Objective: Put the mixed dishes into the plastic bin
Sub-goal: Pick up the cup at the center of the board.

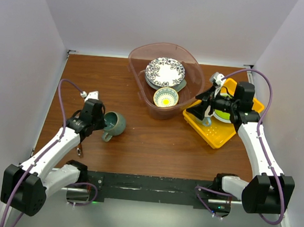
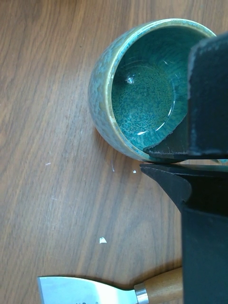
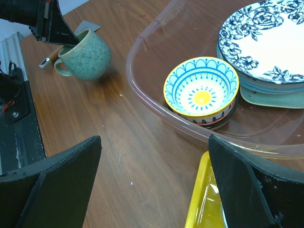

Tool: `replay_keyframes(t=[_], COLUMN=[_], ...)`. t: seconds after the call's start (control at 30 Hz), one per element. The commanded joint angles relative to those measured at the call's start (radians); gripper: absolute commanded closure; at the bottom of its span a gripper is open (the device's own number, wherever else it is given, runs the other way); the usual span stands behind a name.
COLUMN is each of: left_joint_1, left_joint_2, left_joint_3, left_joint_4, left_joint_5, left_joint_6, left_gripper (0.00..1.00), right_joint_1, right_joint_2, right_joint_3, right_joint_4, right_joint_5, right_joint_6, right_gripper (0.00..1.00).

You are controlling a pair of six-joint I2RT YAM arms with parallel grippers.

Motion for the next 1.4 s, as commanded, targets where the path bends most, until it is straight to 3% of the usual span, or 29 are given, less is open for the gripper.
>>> replay_keyframes(t=[0.0, 1.37], left_joint_1=[0.003, 0.003], left_joint_2=[-0.046, -0.069], left_joint_3=[0.012, 0.006], left_joint_4=[0.138, 0.164], left_joint_5=[0.027, 0.079], left_joint_6=[0.003, 0.031], left_gripper=[1.0, 1.0], right_joint_1=[-0.005, -0.005], right_joint_2=[-0.001, 0.009], right_joint_3=[0.037, 0.035], right_joint_4=[0.005, 0.007], right_joint_5=[-0.003, 0.006], right_joint_6=[-0.019, -0.02], right_gripper=[0.02, 0.02])
